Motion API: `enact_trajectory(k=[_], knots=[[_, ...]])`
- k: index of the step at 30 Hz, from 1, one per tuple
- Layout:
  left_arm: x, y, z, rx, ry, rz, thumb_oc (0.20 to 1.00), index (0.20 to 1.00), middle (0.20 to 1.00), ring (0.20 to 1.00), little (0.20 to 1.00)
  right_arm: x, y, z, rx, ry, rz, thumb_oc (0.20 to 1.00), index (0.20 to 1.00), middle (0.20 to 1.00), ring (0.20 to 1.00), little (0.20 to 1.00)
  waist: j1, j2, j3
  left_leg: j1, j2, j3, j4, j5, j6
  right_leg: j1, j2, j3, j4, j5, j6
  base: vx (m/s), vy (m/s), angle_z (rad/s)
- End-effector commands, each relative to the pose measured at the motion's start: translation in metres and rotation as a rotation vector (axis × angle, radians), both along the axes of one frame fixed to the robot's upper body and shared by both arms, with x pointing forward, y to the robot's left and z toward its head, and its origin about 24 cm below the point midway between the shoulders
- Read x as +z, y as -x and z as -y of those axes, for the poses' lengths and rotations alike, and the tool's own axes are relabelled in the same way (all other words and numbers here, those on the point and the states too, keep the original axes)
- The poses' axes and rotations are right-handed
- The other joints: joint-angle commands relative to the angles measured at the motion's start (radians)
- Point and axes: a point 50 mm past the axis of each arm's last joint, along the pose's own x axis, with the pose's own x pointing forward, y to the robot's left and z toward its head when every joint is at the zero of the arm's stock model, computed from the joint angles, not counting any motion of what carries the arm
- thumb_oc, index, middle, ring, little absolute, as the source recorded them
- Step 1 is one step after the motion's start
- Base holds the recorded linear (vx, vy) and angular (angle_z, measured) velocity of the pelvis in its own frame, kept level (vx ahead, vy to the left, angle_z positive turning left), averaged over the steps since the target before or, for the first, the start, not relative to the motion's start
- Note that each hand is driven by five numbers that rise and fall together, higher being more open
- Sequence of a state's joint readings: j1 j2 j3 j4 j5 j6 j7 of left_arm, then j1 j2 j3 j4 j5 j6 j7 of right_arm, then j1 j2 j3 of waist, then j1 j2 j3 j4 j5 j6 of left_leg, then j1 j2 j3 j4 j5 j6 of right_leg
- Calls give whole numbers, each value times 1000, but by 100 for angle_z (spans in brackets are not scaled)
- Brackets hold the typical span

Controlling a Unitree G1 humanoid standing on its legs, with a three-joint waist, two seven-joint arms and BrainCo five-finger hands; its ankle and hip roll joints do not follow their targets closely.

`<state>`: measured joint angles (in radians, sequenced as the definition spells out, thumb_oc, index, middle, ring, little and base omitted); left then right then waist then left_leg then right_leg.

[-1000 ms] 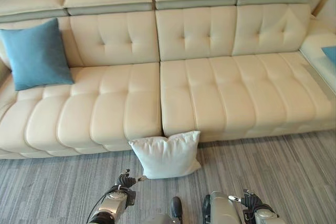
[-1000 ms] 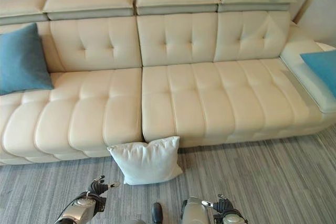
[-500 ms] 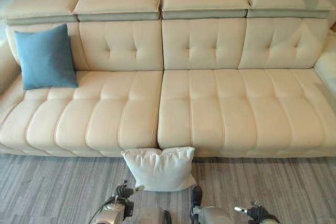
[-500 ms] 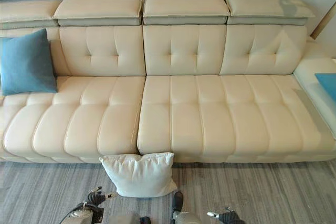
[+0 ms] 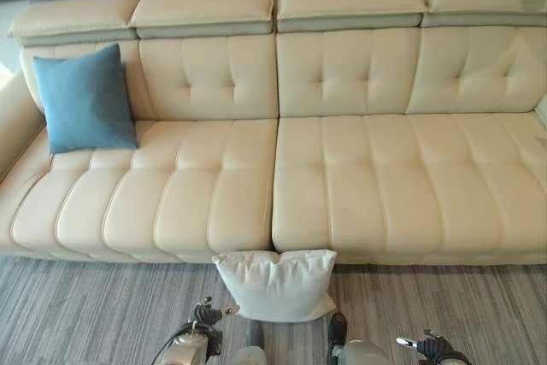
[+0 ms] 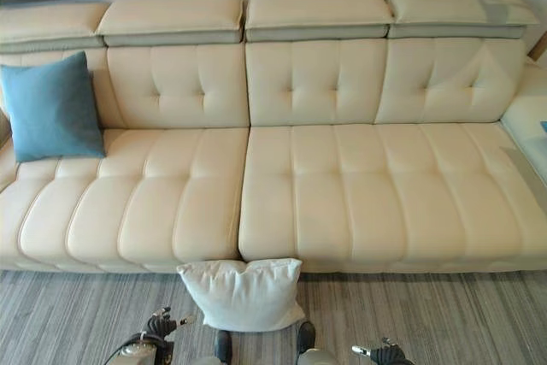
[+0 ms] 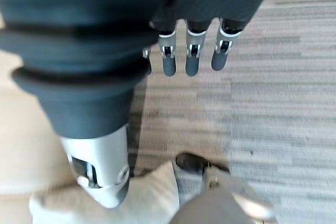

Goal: Pick up all the scattered cushions and arrange them neatly on the sofa.

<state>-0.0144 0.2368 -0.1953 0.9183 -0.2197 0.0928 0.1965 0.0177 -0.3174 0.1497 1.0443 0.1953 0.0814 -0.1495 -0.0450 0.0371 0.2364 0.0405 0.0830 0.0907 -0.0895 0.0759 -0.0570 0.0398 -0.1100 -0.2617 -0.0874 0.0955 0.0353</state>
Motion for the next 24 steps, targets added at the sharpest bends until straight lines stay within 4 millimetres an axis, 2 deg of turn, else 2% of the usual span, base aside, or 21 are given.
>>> enact_trajectory(k=[1, 2, 3, 4, 5, 6, 7, 8, 9, 10, 13, 14, 15, 17, 18, 19, 20, 21, 22, 23, 24], knots=[[12, -23, -15, 5, -61, 65, 1000, 1000, 1000, 1000, 1000, 15, -48, -9, 88, 32, 111, 1000, 1000, 1000, 1000, 1000, 14, -30, 29, -53, -4, 20, 2, -27, -13, 19, -54, 48, 49, -162, 50, -34, 115, -12], [12, -23, -15, 5, -61, 65, 1000, 1000, 1000, 1000, 1000, 15, -49, -9, 88, 32, 111, 1000, 1000, 1000, 1000, 1000, 14, -30, 28, -55, -4, 20, 2, -27, -13, 17, -54, 49, 49, -162, 50, -55, 202, -13], [16, -32, -17, 8, -79, 86, 1000, 1000, 1000, 1000, 1000, 25, -67, -11, 98, 45, 176, 1000, 1000, 1000, 1000, 1000, 20, -31, 42, -87, -9, 29, 2, -25, -6, -25, -63, 57, 47, -150, 56, -22, 89, -7], [16, -32, -17, 8, -79, 86, 1000, 1000, 1000, 1000, 1000, 25, -68, -11, 98, 45, 176, 1000, 1000, 1000, 1000, 1000, 20, -31, 41, -89, -9, 29, 2, -25, -6, -27, -63, 58, 48, -150, 56, -61, 169, -18], [25, -49, -19, 16, -107, 131, 1000, 1000, 1000, 1000, 1000, 41, -94, -11, 80, 53, 279, 1000, 1000, 1000, 1000, 1000, 23, -28, 70, -125, -12, 45, 2, -17, -3, -77, -73, 69, 52, -134, 62, -62, 106, -18], [30, -57, -22, 18, -124, 154, 1000, 1000, 1000, 1000, 1000, 50, -107, -12, 63, 47, 336, 1000, 1000, 1000, 1000, 1000, 23, -27, 82, -153, -12, 48, 15, -16, -2, -104, -76, 73, 56, -129, 62, -63, 105, -16], [30, -57, -21, 18, -124, 154, 1000, 1000, 1000, 1000, 1000, 50, -107, -12, 63, 47, 336, 1000, 1000, 1000, 1000, 1000, 23, -27, 81, -155, -12, 48, 17, -17, -2, -107, -76, 74, 57, -129, 62, -56, 71, -18], [44, -77, -30, 27, -178, 211, 1000, 1000, 1000, 1000, 1000, 72, -132, -10, 36, 45, 451, 1000, 1000, 1000, 1000, 1000, 22, -23, 114, -215, -12, 56, 47, -17, -3, -164, -85, 79, 66, -113, 64, -36, 46, -18], [45, -77, -30, 27, -178, 212, 1000, 1000, 1000, 1000, 1000, 72, -132, -10, 35, 45, 452, 1000, 1000, 1000, 1000, 1000, 23, -23, 112, -219, -12, 56, 50, -18, -3, -168, -85, 80, 68, -113, 63, -46, 63, -15], [52, -86, -34, 29, -205, 237, 1000, 1000, 1000, 1000, 1000, 82, -143, -8, 28, 52, 502, 1000, 1000, 1000, 1000, 1000, 23, -24, 124, -248, -11, 63, 62, -19, -3, -198, -87, 83, 73, -108, 66, -12, 52, -6], [91, -126, -58, 103, -293, 349, 1000, 1000, 1000, 1000, 1000, 125, -182, 13, -72, 97, 650, 1000, 1000, 1000, 1000, 1000, 19, -28, 176, -368, -10, 68, 127, -17, -5, -308, -99, 89, 117, -96, 70, -16, 63, -7], [91, -126, -58, 103, -293, 351, 1000, 1000, 1000, 1000, 1000, 126, -183, 13, -72, 97, 652, 1000, 1000, 1000, 1000, 1000, 19, -28, 175, -374, -9, 67, 132, -19, -5, -313, -99, 90, 121, -97, 70, -19, 52, -10], [115, -149, -62, 160, -273, 434, 1000, 1000, 1000, 1000, 1000, 139, -197, 16, -112, 90, 687, 1000, 1000, 1000, 1000, 1000, 13, -26, 212, -441, -12, 59, 183, -28, -4, -367, -107, 91, 170, -106, 69, -31, 59, -10], [144, -172, -66, 179, -282, 525, 1000, 1000, 1000, 1000, 1000, 157, -211, 20, -141, 99, 731, 1000, 1000, 1000, 1000, 1000, 6, -24, 233, -526, -17, 43, 236, -37, -2, -454, -108, 108, 236, -119, 67, -42, 60, 4], [144, -172, -66, 179, -282, 525, 1000, 1000, 1000, 1000, 1000, 157, -211, 20, -141, 99, 731, 1000, 1000, 1000, 1000, 1000, 6, -24, 232, -529, -17, 43, 237, -37, -2, -456, -108, 108, 237, -119, 67, -22, 72, 12], [172, -193, -62, 196, -269, 612, 1000, 1000, 1000, 1000, 1000, 172, -227, 13, -169, 66, 782, 1000, 1000, 1000, 1000, 1000, 2, -17, 256, -605, -22, 28, 302, -62, 10, -542, -112, 128, 317, -142, 62, -14, 76, 8], [187, -204, -59, 189, -275, 655, 1000, 1000, 1000, 1000, 1000, 184, -236, 8, -163, 61, 814, 1000, 1000, 1000, 1000, 1000, 1, -16, 264, -658, -24, 23, 350, -79, 17, -598, -115, 143, 372, -160, 59, -19, 78, 13], [188, -204, -59, 189, -275, 656, 1000, 1000, 1000, 1000, 1000, 184, -236, 8, -163, 61, 815, 1000, 1000, 1000, 1000, 1000, 1, -15, 256, -671, -24, 23, 352, -77, 18, -611, -115, 143, 375, -159, 58, -12, 78, 14], [217, -221, -51, 172, -296, 734, 1000, 1000, 1000, 1000, 1000, 209, -256, -11, -121, 25, 902, 1000, 1000, 1000, 1000, 1000, -1, -14, 277, -759, -26, 15, 449, -113, 29, -708, -124, 165, 484, -197, 49, 12, 60, 13], [225, -227, -46, 171, -289, 762, 1000, 1000, 1000, 1000, 1000, 219, -263, -22, -87, 16, 935, 1000, 1000, 1000, 1000, 1000, -3, -16, 284, -798, -28, 12, 496, -135, 32, -749, -127, 178, 539, -219, 45, 7, 60, 12], [227, -228, -46, 172, -289, 765, 1000, 1000, 1000, 1000, 1000, 220, -264, -22, -87, 16, 938, 1000, 1000, 1000, 1000, 1000, -4, -16, 282, -810, -29, 12, 502, -133, 33, -761, -128, 179, 546, -218, 45, 22, 23, 11]])
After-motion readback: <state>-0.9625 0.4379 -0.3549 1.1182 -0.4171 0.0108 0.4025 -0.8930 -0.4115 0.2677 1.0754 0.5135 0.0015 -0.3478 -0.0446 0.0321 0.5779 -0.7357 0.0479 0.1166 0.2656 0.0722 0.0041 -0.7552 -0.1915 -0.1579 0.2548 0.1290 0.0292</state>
